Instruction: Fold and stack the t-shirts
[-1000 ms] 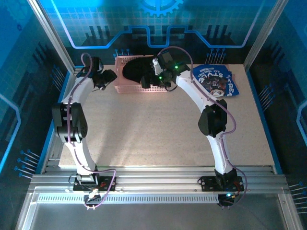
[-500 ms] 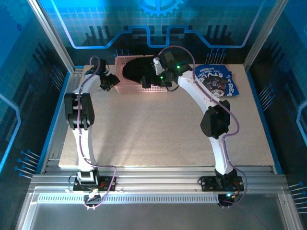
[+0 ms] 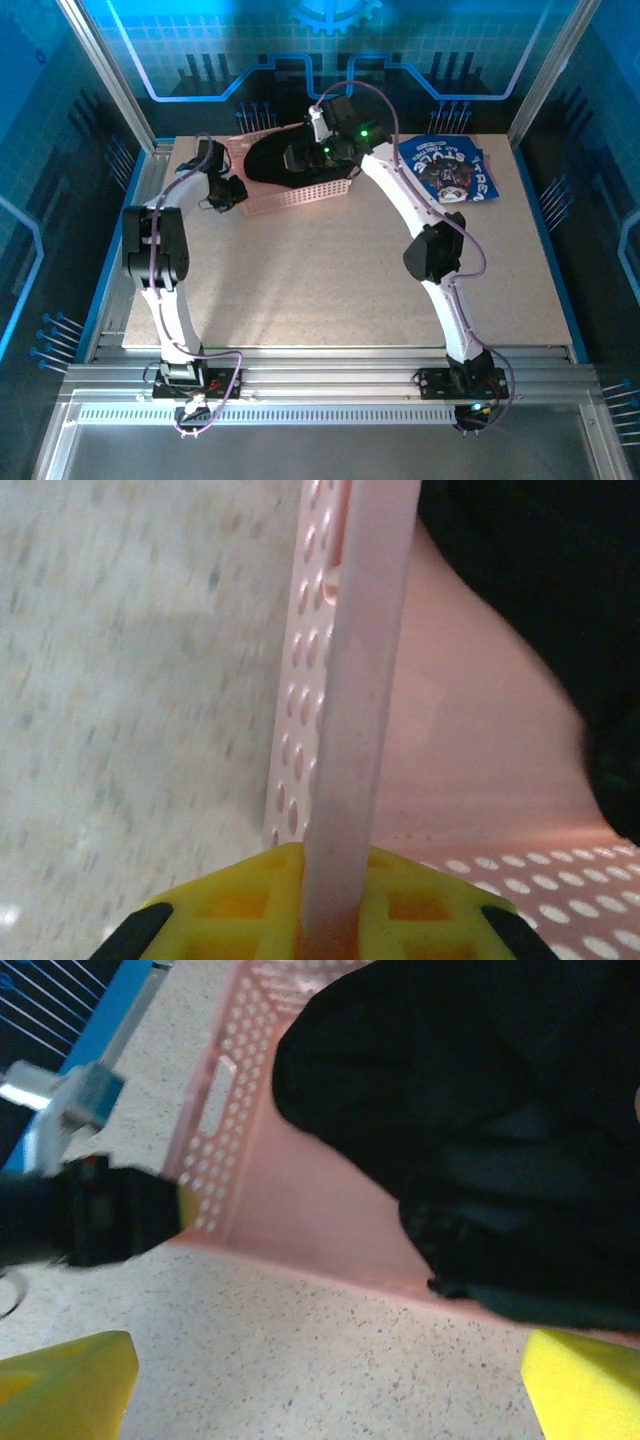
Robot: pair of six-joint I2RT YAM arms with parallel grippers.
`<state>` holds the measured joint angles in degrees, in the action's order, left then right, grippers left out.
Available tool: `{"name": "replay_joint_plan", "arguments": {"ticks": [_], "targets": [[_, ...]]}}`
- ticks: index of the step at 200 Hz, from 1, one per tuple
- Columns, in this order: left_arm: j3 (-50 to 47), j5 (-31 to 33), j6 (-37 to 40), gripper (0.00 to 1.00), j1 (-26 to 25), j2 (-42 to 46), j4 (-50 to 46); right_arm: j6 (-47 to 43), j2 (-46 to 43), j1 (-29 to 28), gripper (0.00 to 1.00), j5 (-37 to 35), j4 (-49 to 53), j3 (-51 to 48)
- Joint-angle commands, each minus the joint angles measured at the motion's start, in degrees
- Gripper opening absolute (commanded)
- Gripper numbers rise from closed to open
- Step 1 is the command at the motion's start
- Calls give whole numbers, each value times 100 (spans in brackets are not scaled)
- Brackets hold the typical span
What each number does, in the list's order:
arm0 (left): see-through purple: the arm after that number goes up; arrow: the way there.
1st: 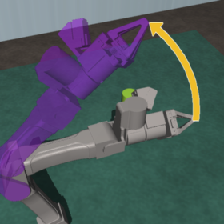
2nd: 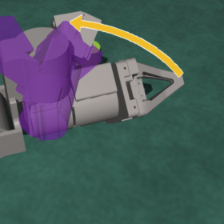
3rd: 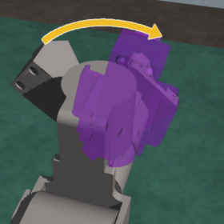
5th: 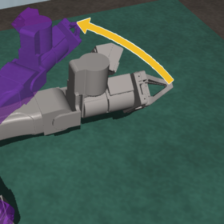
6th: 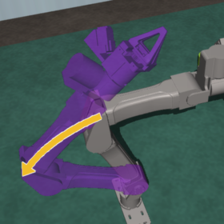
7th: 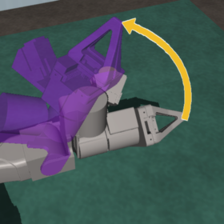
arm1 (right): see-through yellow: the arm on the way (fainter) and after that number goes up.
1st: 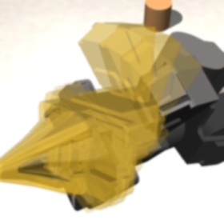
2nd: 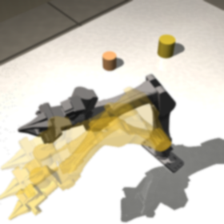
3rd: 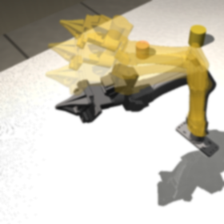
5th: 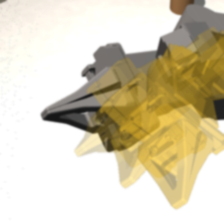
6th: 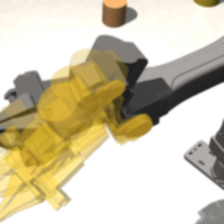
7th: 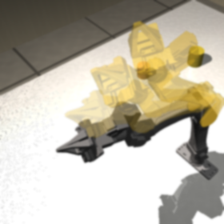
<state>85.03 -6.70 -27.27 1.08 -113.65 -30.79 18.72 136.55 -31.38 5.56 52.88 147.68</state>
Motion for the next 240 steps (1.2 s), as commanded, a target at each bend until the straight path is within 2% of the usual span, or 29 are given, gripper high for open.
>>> {"name": "replay_joint_plan", "arguments": {"ticks": [1,38,55,75,115,125,139,152,165,188,204,227,240], "targets": [[-739,2,108,2,-195,792,-200,-234,463,-152,100,-372,403,147],[-2213,-273,-347,0,-511,1948,191,-358,682,-257,99,-938,311,-22],[-2685,-258,-615,0,-583,2285,232,-478,790,-305,99,-981,191,-280],[-3060,-276,-789,0,-601,2603,313,-388,1040,-374,97,-1430,470,-311],[-3218,-129,-849,0,-600,2821,237,94,1109,-409,82,-1744,581,-804],[-3221,-121,-900,0,-600,2815,278,169,1047,-444,71,-1820,508,-941],[-3173,-126,-921,0,-600,2769,319,257,940,-448,45,-1779,379,-1046],[-3097,-103,-934,0,-600,2717,319,290,736,-424,16,-1599,205,-1022],[-3012,-99,-964,0,-584,2653,328,246,302,-427,0,-1428,-158,-1023],[-2776,-171,-1145,0,-476,2454,370,199,-640,-440,0,-1045,-884,-848],[-2519,-166,-1294,0,-338,2303,359,392,-1059,-390,0,-600,-1134,-309],[-2113,-84,-1576,0,-14,2092,350,774,-1580,-270,0,225,-1566,503],[-1948,5,-1831,0,272,2016,361,918,-1908,-192,0,391,-1705,693]]}}
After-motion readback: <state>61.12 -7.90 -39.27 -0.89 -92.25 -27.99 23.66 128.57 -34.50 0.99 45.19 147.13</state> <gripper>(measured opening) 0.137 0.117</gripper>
